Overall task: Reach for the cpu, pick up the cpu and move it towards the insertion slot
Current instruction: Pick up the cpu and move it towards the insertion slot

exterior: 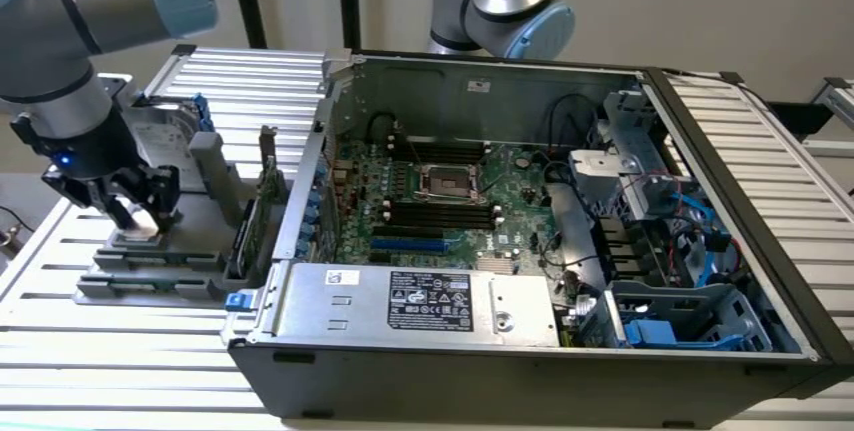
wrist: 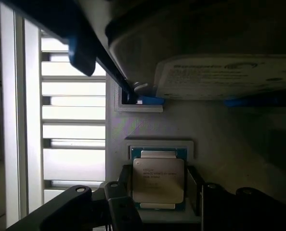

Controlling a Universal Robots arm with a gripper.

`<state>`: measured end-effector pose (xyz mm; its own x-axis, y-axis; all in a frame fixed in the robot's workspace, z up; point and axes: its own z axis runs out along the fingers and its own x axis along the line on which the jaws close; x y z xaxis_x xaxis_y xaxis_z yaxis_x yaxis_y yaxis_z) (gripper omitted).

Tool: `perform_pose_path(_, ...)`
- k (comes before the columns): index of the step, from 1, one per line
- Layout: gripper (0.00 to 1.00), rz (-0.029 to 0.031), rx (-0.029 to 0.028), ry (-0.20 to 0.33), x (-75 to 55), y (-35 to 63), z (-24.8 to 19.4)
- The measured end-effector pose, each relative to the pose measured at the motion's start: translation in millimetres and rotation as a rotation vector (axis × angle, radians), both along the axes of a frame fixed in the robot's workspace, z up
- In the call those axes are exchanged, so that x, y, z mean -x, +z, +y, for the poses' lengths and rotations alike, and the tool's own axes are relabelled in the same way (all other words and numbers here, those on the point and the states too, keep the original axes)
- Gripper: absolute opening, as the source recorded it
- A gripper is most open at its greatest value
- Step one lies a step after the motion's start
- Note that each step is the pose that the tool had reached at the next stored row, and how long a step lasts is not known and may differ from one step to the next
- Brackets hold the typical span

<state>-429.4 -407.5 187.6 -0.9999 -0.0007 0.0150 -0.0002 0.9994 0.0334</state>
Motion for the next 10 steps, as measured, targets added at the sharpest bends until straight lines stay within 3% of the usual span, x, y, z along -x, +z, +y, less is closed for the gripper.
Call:
perform_pose_path(5, 0.54, 0.0044, 0.0, 0.0, -0.1, 7.1, 0.0)
perform_pose_path(10, 0.54, 0.0072, 0.0001, 0.0, -1.9, 27.3, 0.0)
